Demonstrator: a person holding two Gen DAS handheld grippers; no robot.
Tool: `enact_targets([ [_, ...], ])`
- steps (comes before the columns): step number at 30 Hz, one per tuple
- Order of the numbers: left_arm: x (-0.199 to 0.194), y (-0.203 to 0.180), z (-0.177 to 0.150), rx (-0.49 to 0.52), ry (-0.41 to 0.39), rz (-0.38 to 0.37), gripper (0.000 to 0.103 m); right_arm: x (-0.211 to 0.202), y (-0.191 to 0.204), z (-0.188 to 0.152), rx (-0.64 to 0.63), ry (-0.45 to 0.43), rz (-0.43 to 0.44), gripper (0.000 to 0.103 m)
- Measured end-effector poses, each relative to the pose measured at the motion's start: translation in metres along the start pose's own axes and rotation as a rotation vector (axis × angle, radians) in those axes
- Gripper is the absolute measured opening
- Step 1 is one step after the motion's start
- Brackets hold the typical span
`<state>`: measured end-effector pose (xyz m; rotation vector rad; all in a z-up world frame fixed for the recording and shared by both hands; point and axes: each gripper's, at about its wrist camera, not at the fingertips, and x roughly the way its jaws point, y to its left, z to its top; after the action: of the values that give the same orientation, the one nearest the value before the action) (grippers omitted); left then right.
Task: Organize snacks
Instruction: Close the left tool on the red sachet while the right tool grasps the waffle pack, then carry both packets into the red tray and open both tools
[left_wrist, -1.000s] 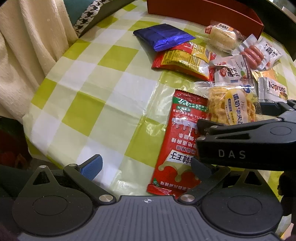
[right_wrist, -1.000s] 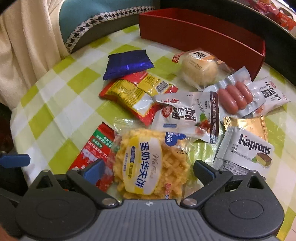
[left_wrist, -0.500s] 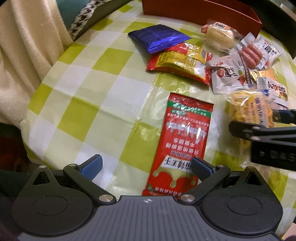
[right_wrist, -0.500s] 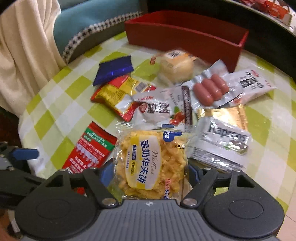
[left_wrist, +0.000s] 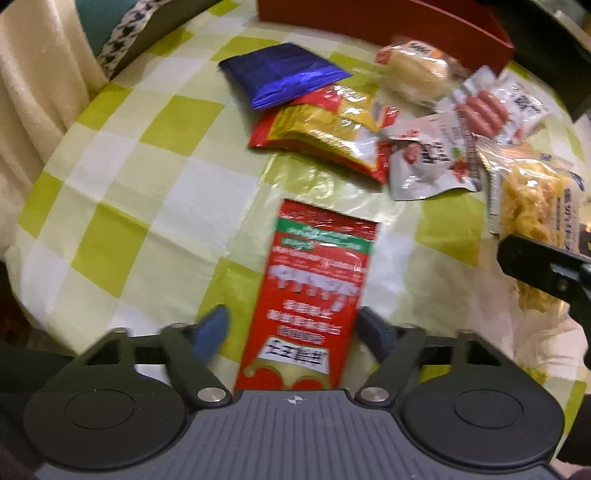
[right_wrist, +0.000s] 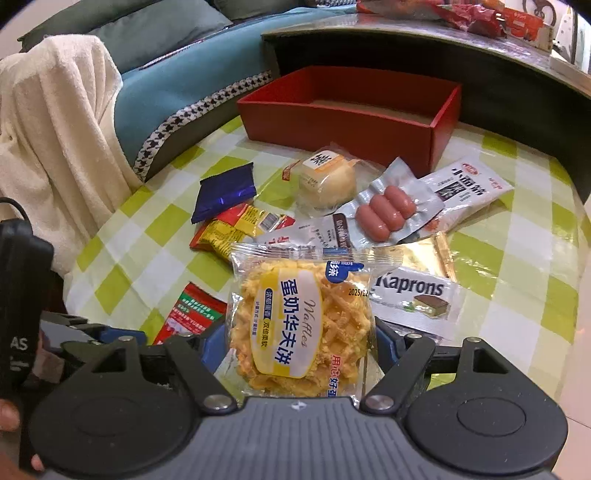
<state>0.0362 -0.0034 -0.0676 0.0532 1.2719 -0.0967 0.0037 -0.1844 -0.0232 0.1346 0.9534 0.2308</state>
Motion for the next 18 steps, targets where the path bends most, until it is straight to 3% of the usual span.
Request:
enact_targets([
  [10, -0.008, -0.001, -0.002, -0.008, -0.01, 0.022, 0.057, -0.026, -0.002, -0.002, 0.01, -0.065, -0.005, 0.079],
  [18, -0.026, 0.007, 0.008, -0.034, -0.06, 0.009, 0.055, -0.031, -0.002, 0.005, 0.021, -0.087, 0.004, 0.079],
])
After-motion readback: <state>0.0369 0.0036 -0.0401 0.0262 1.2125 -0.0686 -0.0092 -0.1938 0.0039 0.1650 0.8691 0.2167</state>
